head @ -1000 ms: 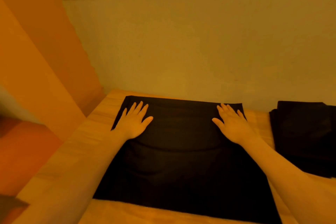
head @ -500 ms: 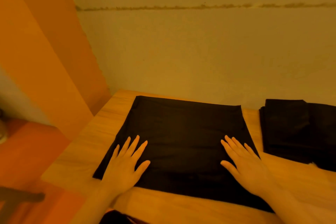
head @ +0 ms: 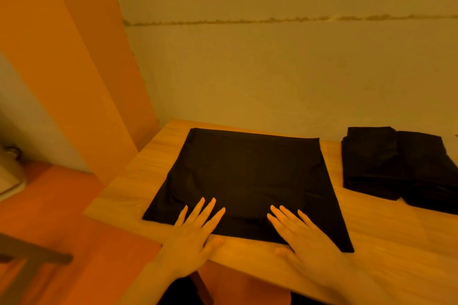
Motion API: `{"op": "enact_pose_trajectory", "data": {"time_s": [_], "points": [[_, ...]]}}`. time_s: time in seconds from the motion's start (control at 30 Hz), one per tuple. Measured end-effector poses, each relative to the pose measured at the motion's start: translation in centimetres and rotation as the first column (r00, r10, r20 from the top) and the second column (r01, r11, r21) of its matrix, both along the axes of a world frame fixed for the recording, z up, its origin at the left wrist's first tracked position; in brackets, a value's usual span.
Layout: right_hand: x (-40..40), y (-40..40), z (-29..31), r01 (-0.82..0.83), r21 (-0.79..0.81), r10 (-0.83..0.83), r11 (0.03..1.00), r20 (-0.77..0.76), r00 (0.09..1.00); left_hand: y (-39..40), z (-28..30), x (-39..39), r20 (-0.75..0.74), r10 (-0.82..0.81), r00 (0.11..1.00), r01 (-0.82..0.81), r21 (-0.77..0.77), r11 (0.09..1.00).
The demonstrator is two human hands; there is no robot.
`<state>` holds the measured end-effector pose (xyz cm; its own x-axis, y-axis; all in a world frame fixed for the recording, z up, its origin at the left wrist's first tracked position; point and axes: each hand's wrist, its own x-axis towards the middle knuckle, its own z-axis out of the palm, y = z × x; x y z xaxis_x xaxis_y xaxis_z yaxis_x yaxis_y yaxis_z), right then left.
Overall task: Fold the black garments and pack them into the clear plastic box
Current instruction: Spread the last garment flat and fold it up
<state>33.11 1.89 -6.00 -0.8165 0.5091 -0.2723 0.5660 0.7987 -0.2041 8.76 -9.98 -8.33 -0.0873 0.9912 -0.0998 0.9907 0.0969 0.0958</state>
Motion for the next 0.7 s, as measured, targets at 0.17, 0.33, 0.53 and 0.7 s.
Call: {"op": "enact_pose_trajectory", "data": {"time_s": [0.17, 0.33, 0.53, 0.7], "points": [[2.5, 0.9, 1.1, 0.045, -0.003, -0.045, 0.999, 0.054, 0.998, -1.1, -0.2, -3.3, 0.135, 0.022, 0.991, -0.031, 0.064, 0.997], [4.5, 1.0, 0.1, 0.055, 0.011, -0.056, 0.998, 0.042, 0.998, -3.2, -0.5, -4.5, 0.104, 0.023, 0.994, -0.028, 0.044, 0.999], [5.7, -1.2, 1.5, 0.028, -0.033, -0.025, 0.999, 0.081, 0.996, -5.2, -0.7, -5.6, 0.084, -0.066, 0.994, 0.056, 0.121, 0.991], [5.7, -2.4, 0.8, 0.01, -0.052, -0.005, 0.999, 0.102, 0.995, -5.6, -1.3, -7.7, 0.045, -0.1, 0.994, 0.082, 0.306, 0.948]]}}
